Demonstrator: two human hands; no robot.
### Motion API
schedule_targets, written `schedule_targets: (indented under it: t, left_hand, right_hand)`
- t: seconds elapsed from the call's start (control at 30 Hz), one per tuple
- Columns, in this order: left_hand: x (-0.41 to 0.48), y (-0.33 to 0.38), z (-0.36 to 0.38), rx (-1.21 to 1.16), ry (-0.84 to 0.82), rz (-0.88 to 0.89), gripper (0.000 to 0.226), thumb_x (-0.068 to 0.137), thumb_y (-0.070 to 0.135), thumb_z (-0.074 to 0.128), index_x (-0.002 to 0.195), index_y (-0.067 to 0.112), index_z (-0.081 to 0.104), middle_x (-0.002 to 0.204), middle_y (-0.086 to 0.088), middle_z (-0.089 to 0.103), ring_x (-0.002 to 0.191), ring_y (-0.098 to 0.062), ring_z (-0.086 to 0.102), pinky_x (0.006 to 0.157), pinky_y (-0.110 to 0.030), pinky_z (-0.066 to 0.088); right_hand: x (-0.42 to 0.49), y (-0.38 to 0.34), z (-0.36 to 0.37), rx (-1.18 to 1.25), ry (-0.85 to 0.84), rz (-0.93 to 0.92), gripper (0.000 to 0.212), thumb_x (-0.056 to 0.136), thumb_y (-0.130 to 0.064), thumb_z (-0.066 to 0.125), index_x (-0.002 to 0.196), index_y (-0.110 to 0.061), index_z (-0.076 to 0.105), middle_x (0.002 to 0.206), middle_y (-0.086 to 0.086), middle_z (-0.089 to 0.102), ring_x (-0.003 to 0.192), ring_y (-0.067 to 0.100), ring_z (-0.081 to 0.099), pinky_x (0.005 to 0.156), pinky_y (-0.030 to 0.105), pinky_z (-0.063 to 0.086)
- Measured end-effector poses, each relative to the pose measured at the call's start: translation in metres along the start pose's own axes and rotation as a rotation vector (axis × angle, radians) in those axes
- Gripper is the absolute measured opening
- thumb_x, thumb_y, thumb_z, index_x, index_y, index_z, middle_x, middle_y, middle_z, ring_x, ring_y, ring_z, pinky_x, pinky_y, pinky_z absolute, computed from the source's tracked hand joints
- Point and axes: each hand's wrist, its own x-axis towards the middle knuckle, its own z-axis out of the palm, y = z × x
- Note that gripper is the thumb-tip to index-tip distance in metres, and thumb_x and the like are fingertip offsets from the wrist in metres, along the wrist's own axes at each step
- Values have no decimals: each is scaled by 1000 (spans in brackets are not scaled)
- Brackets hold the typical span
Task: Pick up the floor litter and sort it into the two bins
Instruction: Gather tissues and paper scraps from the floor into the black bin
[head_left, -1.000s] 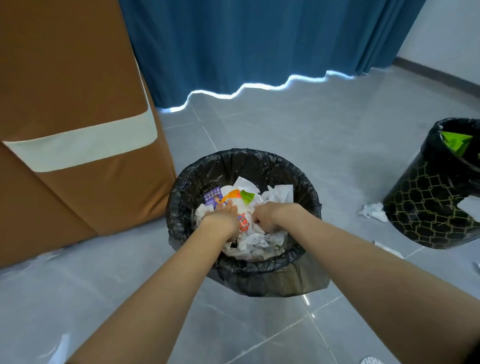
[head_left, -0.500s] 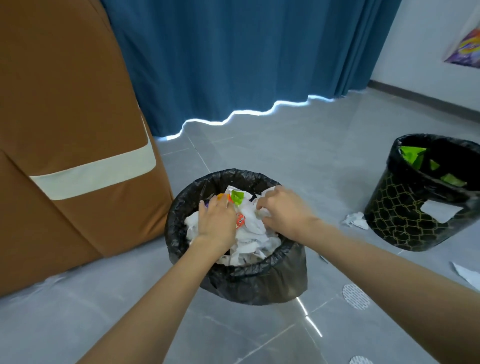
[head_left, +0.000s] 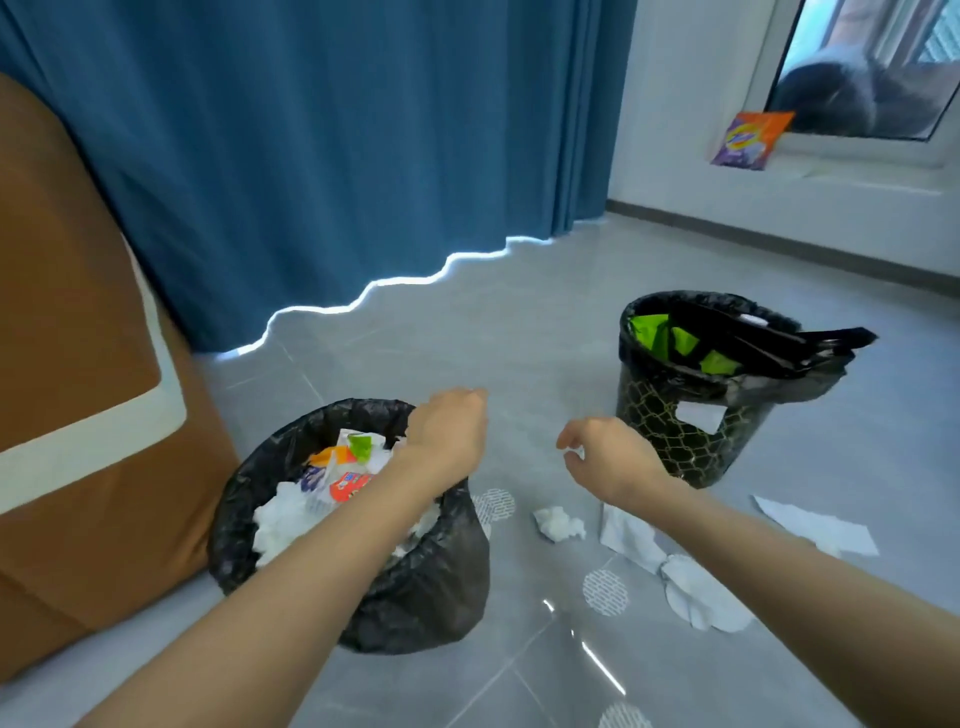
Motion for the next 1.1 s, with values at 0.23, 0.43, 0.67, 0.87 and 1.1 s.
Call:
schedule_targets:
  t: [0.23,0.43,0.67,0.87,1.1]
  left_hand:
    - [42,82,45,125,-179,183,39,96,15,44,135,14,42,136,-11,46,124,-31,46,96,-39,40]
    - [63,117,115,-59,-335,-28,48,96,19,41,142,16,28,142,-11,32,130,-30,36,101,-40,35]
    - [54,87,203,-211,-231,-399,60,98,25,37,150,28,8,158,-5,-9,144,-36,-6,113,-56,12]
    - [54,44,243,-238,-260,-586,51,99,35,27,147,42,9,158,2,-14,143,-38,-12,113,-55,5]
    - [41,33,266,-277,-81,-490,45,98,31,35,141,43,30,155,4,13,141,-27,9,114,-44,6]
  right_hand:
    - [-25,87,39,113,-190,298,32,88,-17,51,119,-21,59,125,4,59,114,22,55,96,33,47]
    - [-31,129,85,206,-261,385,40,90,-17,54,129,-23,48,134,7,47,122,27,45,100,34,41]
    - [-19,128,142,127,-203,307,48,93,-24,49,139,-24,36,147,3,30,132,27,27,106,37,31]
    - [2,116,172,110,-212,203,51,93,-36,43,142,-38,28,153,0,19,134,28,20,109,41,22]
    - [26,98,188,14,-110,124,56,84,-61,48,133,-33,44,156,0,10,133,28,20,104,43,25]
